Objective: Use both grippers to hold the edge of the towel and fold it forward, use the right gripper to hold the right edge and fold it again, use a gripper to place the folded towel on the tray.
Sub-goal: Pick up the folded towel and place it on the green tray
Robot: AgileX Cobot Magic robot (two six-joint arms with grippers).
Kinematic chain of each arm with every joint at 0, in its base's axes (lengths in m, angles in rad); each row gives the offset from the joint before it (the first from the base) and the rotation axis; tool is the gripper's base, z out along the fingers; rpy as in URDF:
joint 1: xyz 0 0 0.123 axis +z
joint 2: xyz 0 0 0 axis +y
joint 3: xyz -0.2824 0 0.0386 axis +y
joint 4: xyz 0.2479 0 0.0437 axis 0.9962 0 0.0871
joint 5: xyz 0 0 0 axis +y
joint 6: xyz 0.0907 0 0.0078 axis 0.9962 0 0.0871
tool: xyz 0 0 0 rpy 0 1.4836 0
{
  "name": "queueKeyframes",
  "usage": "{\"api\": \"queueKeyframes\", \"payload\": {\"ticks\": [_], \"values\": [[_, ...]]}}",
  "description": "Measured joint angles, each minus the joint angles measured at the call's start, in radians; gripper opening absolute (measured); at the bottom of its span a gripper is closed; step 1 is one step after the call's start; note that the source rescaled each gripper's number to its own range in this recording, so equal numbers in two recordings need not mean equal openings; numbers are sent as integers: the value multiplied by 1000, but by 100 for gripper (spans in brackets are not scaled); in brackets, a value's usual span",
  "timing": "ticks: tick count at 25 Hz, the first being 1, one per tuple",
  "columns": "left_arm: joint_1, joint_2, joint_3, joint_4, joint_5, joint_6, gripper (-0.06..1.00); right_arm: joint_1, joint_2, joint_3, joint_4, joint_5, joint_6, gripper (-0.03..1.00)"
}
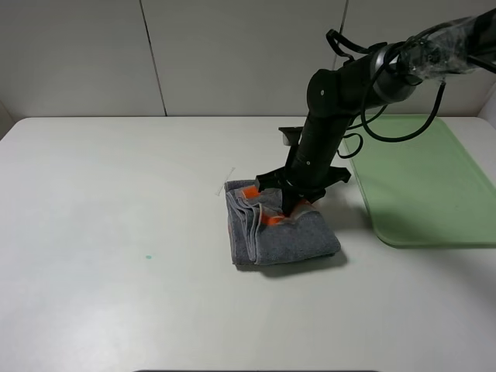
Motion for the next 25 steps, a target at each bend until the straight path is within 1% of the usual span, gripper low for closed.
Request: {"api": "queueKeyframes", "payload": {"ticks": [8, 14, 17, 20, 25], "values": [[0, 0, 0, 0, 0, 0, 100, 0, -50, 1, -45, 12, 6, 24], [0, 0, 0, 0, 0, 0, 100, -5, -101, 1, -101, 47, 26, 24], [0, 0, 0, 0, 0, 0, 100, -29, -110, 1, -109, 71, 33, 24], [0, 0, 0, 0, 0, 0, 100, -71, -110, 1, -117, 94, 32, 24], [0, 0, 0, 0, 0, 0, 100, -135, -110, 1, -120, 113, -6, 24]]}}
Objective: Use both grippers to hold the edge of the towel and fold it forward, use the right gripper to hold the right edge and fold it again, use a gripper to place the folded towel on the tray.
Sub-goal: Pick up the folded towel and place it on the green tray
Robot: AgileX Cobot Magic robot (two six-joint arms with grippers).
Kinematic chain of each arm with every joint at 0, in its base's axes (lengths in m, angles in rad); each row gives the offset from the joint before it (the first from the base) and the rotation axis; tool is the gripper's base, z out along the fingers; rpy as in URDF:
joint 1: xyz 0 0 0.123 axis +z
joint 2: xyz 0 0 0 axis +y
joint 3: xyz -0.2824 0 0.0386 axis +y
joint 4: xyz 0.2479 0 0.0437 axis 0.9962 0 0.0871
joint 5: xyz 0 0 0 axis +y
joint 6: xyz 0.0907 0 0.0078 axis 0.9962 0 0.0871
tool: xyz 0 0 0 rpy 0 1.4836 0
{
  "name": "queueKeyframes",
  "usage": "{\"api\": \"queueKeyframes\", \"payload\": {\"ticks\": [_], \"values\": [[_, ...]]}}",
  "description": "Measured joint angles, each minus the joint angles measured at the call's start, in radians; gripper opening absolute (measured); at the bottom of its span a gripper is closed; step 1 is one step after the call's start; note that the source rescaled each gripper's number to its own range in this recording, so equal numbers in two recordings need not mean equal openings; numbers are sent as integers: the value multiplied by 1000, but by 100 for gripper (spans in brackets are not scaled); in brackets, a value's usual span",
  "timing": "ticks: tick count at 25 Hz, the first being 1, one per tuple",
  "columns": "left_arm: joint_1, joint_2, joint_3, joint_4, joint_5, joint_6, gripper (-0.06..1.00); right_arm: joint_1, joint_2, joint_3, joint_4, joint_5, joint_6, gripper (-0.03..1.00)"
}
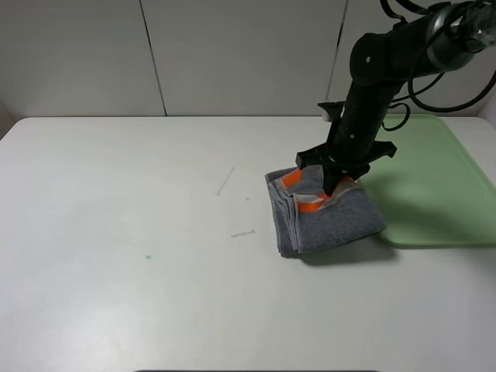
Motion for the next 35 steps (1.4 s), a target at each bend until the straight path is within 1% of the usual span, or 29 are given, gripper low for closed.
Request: {"api": "queueKeyframes", "payload": {"ticks": [6, 17, 20, 27, 30, 35], "values": [[0, 0, 0, 0, 0, 0, 100, -79, 0, -4, 0, 5, -51, 24], [0, 0, 0, 0, 0, 1, 100, -239, 0, -84, -4, 2, -118, 24], [0, 0, 0, 0, 0, 1, 100, -283, 0, -85, -4, -12, -126, 24], [0, 0, 0, 0, 0, 1, 100, -358, 0, -86, -4, -88, -130, 24], [0, 0, 0, 0, 0, 1, 100, -375, 0, -86, -10, -119, -131, 24], [0, 0, 0, 0, 0, 1, 100, -389, 0, -86, -54, -163, -132, 24]]}}
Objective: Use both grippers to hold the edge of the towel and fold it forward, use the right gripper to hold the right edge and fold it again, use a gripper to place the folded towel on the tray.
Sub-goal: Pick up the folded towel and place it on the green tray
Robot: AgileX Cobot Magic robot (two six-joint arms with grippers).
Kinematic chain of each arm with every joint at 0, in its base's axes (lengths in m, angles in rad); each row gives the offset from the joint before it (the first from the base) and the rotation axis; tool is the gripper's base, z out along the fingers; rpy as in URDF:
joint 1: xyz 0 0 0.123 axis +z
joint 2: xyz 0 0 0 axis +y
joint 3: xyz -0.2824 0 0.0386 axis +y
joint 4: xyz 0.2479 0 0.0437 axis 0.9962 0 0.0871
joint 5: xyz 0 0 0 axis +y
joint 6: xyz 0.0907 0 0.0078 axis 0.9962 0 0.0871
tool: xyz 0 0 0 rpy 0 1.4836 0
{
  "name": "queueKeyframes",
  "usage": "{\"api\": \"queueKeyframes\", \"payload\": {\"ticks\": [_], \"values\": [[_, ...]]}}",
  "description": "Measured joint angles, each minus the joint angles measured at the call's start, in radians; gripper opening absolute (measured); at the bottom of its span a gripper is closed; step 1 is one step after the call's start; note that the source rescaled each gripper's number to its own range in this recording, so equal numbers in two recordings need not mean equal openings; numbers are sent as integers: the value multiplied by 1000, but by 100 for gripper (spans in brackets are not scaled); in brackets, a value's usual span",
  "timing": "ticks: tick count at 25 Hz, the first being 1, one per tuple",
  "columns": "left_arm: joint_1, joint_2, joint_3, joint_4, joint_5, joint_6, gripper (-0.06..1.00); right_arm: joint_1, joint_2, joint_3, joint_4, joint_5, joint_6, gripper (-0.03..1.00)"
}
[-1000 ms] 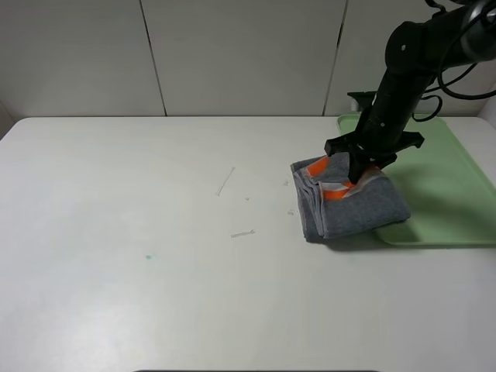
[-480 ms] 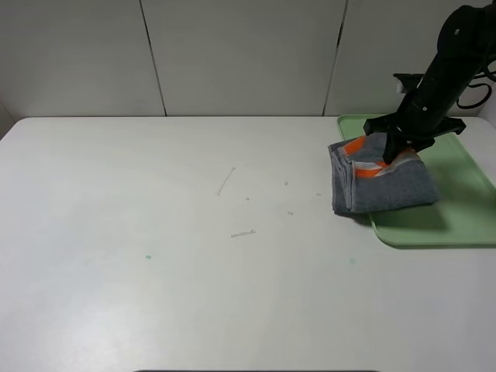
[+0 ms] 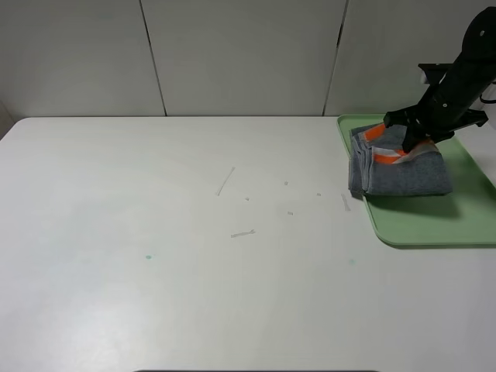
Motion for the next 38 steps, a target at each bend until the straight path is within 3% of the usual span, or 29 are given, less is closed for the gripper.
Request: {"api": "queueKeyframes", "payload": {"ticks": [8, 24, 25, 26, 28, 30, 33, 38], "values": [[0, 0, 0, 0, 0, 0, 100, -20, 0, 0, -28, -72, 0, 24], [0, 0, 0, 0, 0, 0, 100, -26, 15, 0, -31, -78, 0, 24], [0, 0, 0, 0, 0, 0, 100, -26, 15, 0, -31, -78, 0, 26], [0, 0, 0, 0, 0, 0, 100, -26, 15, 0, -31, -78, 0, 36], [0, 0, 0, 0, 0, 0, 100, -26, 15, 0, -31, -87, 0, 68], [0, 0, 0, 0, 0, 0, 100, -26, 15, 0, -31, -100, 0, 89], [0, 0, 0, 0, 0, 0, 100, -26, 15, 0, -30, -106, 0, 98], [0, 0, 0, 0, 0, 0, 100, -26, 15, 0, -28, -107, 0, 100]]}}
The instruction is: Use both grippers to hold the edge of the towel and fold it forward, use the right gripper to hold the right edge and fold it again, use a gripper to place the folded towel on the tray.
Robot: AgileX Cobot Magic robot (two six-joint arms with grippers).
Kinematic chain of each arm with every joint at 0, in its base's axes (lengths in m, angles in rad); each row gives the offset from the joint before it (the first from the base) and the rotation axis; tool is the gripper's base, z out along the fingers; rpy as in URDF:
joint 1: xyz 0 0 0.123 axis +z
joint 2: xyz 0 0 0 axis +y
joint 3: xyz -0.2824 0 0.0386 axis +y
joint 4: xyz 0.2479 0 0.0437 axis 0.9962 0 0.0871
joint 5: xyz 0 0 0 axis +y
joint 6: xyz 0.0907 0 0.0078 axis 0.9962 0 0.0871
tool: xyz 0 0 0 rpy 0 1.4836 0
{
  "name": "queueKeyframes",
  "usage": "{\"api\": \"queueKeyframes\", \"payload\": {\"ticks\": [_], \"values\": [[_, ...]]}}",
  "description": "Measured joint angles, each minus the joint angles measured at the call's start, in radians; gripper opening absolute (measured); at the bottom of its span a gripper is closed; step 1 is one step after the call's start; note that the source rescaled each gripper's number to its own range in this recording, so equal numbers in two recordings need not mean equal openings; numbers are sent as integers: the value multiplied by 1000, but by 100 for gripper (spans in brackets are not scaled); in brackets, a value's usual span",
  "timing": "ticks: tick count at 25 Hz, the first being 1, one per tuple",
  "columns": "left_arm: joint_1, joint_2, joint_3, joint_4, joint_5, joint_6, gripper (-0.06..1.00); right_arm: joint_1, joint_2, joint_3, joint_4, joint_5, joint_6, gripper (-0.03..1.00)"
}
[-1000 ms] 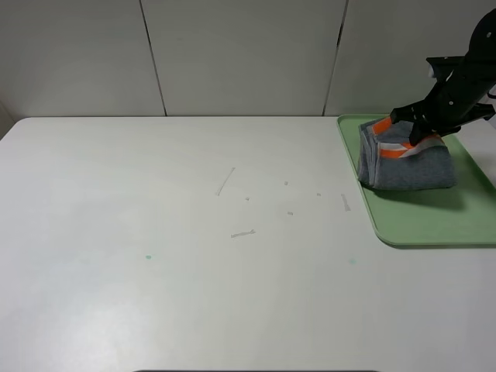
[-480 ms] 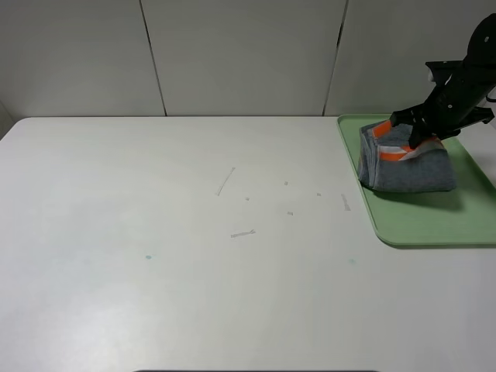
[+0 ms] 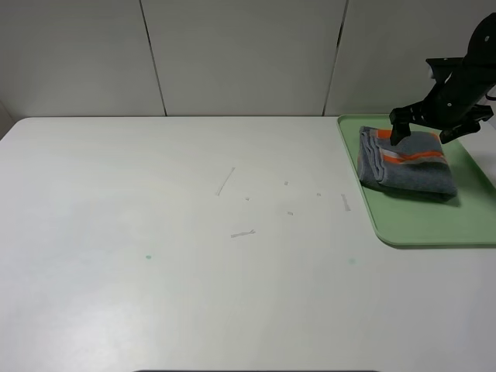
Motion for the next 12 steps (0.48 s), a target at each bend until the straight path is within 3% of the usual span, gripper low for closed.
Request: {"api": "queueKeyframes", "payload": {"ticks": [5, 12], "values": [[0, 0, 0, 0, 0, 0, 100, 0, -16, -2, 5, 21, 0, 100], [0, 0, 0, 0, 0, 0, 100, 0, -109, -3, 33, 154, 0, 100]]}}
